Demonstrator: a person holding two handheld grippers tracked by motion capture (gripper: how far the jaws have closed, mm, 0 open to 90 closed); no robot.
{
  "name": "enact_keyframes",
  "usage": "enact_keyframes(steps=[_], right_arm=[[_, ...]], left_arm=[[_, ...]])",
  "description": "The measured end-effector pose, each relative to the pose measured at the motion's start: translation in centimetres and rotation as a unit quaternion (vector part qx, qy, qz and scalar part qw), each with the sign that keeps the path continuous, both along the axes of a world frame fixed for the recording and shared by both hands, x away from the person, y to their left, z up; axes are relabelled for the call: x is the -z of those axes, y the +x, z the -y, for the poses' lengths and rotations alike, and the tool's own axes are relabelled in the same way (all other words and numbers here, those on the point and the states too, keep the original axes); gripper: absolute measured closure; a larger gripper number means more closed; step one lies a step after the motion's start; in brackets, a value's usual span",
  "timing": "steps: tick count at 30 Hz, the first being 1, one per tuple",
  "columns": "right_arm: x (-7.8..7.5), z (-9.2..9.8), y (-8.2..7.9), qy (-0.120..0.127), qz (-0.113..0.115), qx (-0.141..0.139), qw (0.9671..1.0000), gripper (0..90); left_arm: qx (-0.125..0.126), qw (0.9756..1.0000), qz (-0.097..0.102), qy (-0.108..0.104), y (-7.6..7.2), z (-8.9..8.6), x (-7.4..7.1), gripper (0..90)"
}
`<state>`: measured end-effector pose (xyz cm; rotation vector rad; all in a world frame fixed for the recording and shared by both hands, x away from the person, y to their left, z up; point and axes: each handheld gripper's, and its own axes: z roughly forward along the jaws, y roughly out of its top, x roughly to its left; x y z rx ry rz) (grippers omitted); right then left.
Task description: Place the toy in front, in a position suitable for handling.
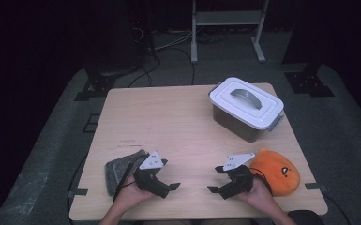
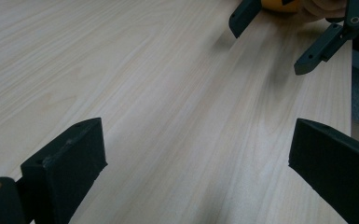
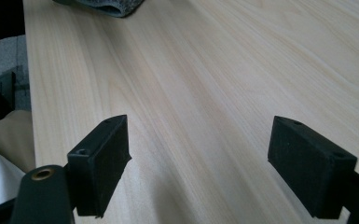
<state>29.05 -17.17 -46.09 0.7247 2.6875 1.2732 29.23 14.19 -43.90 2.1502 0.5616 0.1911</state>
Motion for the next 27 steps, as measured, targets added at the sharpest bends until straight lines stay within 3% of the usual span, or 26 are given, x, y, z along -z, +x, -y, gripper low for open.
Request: enact_keyframes(steps=[18, 27], right_arm=[[-1.2, 0.0, -0.4, 0.018, 0.013, -0.003, 0.9998, 19.1], [-2.3, -0.3, -1.1, 0.013, 0.019, -0.013, 0.9996, 19.1]], left_arm=[[0.004, 1.0000, -0.001, -0.004, 0.1, 0.0, 0.1, 3.1], [0.000, 0.9999, 0.001, -0.013, 0.1, -0.4, -0.1, 3.1]])
